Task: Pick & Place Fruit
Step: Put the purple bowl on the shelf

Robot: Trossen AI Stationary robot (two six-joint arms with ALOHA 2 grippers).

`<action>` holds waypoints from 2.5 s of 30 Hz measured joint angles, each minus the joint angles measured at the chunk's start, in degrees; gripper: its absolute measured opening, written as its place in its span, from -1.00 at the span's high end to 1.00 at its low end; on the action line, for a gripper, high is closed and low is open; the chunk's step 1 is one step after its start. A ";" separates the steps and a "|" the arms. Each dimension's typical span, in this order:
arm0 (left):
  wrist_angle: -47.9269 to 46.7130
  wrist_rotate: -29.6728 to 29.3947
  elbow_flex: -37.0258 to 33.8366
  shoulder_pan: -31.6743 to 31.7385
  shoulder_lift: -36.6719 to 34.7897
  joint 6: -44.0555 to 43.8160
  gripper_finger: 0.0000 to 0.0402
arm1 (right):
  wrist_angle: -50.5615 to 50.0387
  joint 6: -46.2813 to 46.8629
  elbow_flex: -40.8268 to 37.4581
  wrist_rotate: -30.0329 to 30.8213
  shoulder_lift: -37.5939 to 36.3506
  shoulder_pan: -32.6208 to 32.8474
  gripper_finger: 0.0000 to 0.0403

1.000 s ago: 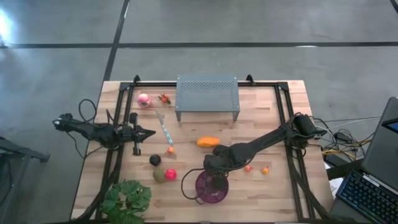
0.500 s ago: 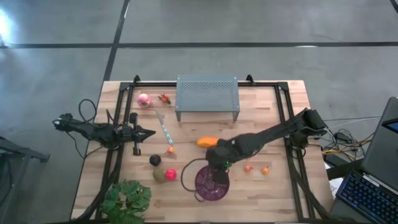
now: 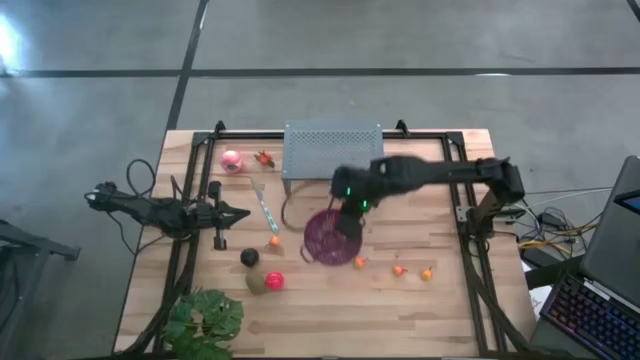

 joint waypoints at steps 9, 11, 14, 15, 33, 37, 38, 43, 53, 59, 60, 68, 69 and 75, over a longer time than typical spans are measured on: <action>0.00 0.00 0.00 0.00 0.00 -0.01 0.94 | -4.35 -2.37 9.16 0.03 0.17 -12.35 0.95; 0.02 0.00 0.00 0.00 0.00 -0.01 0.94 | -6.49 -2.38 10.57 0.03 0.23 -15.04 0.95; 0.00 0.00 0.00 0.02 0.00 0.00 0.94 | -8.90 -2.55 12.31 -0.05 0.24 -18.70 0.95; 0.00 0.00 0.00 0.00 0.00 0.00 0.94 | -9.18 -2.55 12.70 -0.07 0.24 -19.80 0.95; 0.01 -0.01 0.00 0.01 0.00 -0.02 0.94 | -11.34 -5.55 12.17 -3.75 0.31 -34.02 0.95; 0.00 0.00 0.00 0.02 0.00 0.00 0.94 | -11.17 -5.03 9.62 -3.74 0.28 -36.23 0.95; 0.01 -0.01 0.00 0.02 0.00 0.00 0.94 | -11.05 -5.02 8.62 -3.72 0.28 -36.67 0.95; 0.02 -0.02 0.00 0.02 0.00 -0.02 0.94 | -8.99 -4.88 3.80 -3.50 0.30 -38.68 0.95; 0.02 -0.02 0.00 0.00 0.00 -0.02 0.94 | -4.49 -4.80 0.01 -5.92 0.35 -40.70 0.96; 0.01 -0.02 0.00 0.02 0.00 -0.01 0.94 | -4.50 -4.22 -0.19 -5.63 0.35 -40.70 0.95; 0.00 -0.01 0.00 0.00 0.00 0.00 0.94 | -4.52 -4.21 -0.26 -4.93 0.35 -40.70 0.95; 0.02 -0.02 0.00 0.01 0.00 -0.01 0.94 | -4.70 -4.08 -0.28 -3.31 0.33 -40.98 0.96; 0.00 -0.01 0.00 0.00 0.00 0.00 0.94 | -4.73 -3.96 -0.28 -3.21 0.33 -40.97 0.95; 0.00 -0.02 0.00 0.02 0.00 0.00 0.94 | -4.91 -3.80 -0.42 -3.09 0.33 -41.03 0.95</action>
